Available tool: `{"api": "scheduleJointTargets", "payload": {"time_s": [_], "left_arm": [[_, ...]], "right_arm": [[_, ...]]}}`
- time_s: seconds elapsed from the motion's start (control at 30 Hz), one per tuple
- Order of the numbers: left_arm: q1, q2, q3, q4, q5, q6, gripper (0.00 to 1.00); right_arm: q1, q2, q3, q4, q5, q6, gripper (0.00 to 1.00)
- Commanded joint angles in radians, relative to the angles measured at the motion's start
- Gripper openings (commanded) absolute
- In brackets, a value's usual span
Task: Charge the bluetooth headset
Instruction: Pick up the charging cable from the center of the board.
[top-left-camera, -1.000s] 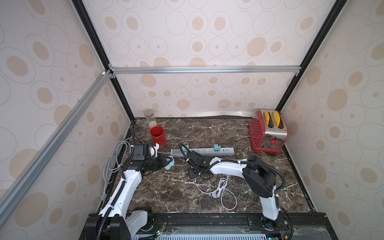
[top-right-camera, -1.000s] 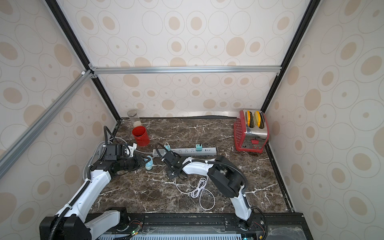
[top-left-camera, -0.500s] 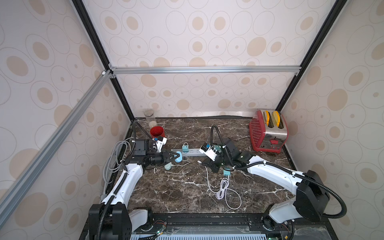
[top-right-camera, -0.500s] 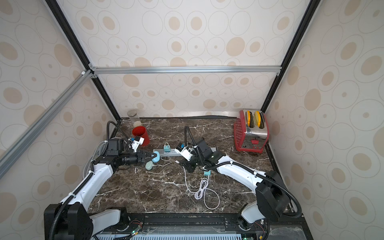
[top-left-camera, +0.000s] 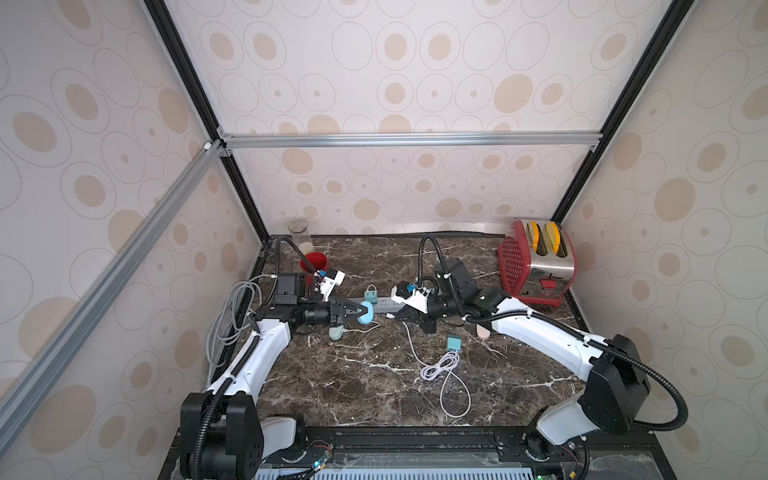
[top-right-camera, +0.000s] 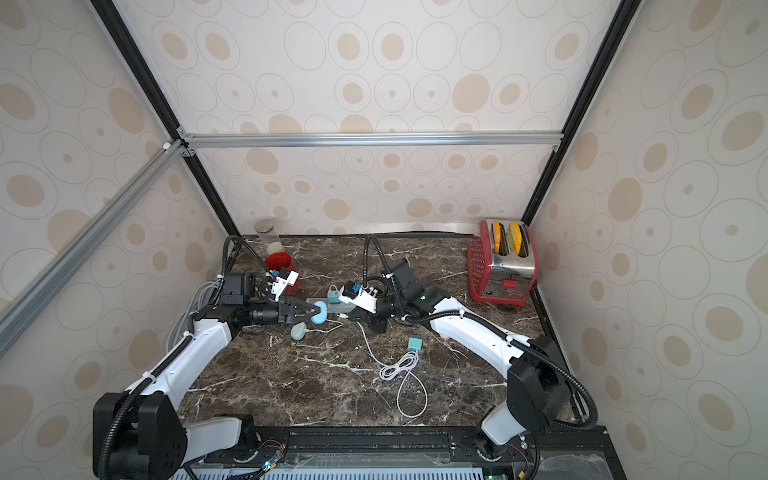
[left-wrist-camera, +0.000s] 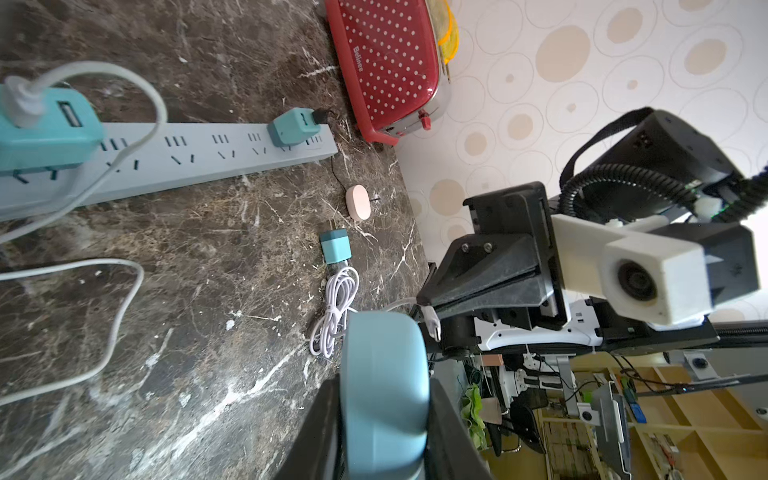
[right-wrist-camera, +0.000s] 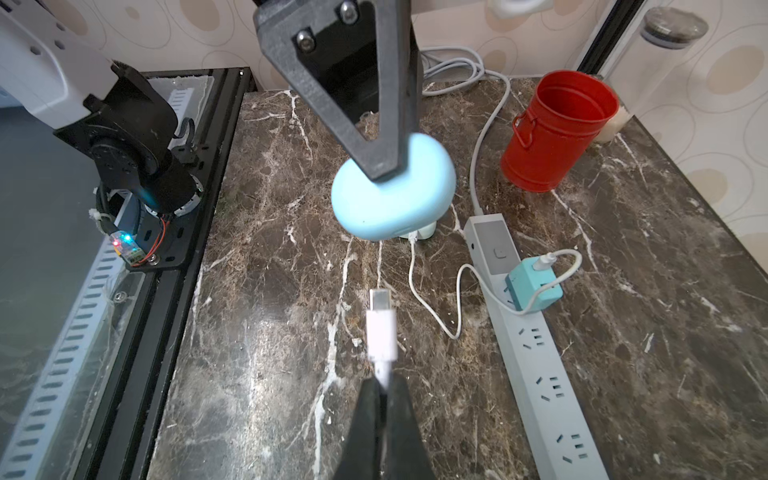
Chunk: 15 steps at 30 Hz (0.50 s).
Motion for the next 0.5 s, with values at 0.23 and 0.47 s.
{"api": "scheduleJointTargets", "payload": {"time_s": [0.23,0.47], "left_arm": [[-0.029,0.016,0.033,-0.055,0.066,0.071,0.14],[-0.045,0.013,0.027,-0.045,0.091,0.068,0.14]], "right_arm": [[0.035,0.028,0.007,0.044,0.09,-0.09,0.0],[0.046,0.004,-0.029,0.095,0.088,-0.082,0.0]]}}
